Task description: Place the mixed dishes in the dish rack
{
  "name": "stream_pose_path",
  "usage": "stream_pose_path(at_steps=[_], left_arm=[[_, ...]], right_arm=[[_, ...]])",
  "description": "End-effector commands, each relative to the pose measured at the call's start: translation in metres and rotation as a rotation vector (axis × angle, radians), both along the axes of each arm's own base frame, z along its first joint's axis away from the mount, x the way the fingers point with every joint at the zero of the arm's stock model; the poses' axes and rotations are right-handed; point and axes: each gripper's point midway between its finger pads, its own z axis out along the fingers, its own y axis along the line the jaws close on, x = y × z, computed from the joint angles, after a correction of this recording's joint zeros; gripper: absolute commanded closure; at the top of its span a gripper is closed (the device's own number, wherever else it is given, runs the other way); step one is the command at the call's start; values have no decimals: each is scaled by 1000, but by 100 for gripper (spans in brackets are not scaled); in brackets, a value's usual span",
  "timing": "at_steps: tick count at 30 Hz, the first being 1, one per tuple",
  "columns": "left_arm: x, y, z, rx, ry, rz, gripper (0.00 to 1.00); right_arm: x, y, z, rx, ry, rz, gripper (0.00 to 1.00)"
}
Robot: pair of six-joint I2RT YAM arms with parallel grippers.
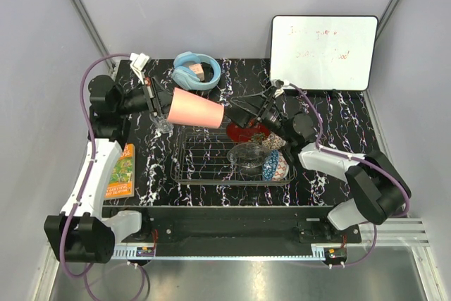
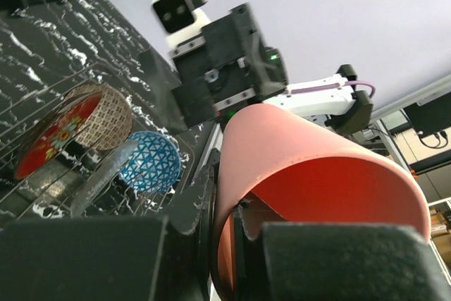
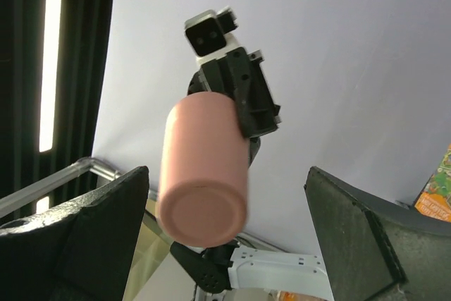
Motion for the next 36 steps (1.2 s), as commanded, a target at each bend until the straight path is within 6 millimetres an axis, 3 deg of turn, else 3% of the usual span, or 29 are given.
stream_pose_path(at_steps=[1, 6, 15, 19, 23, 27, 36], left_arm=[[2, 2, 6, 35, -77, 15, 100], [8, 3, -2, 55, -67, 25, 100], [17, 3, -3, 55, -57, 26, 100], [18, 2, 1, 51, -63, 13, 100], [15, 2, 5, 50, -71, 13, 100], [17, 2, 3, 51, -75, 21, 100], [18, 1, -14, 56, -46, 38, 100]], right_arm=[[-39, -19, 68, 185, -275, 61, 0], [-45, -10, 68, 153, -296, 94, 0], [-45, 18, 48, 25, -291, 158, 0], [-45, 39, 25, -63, -271, 195, 0], [-40, 45, 7, -92, -243, 200, 0], [-42, 50, 9, -67, -248, 219, 0], [-46, 51, 45, -32, -354, 171, 0]])
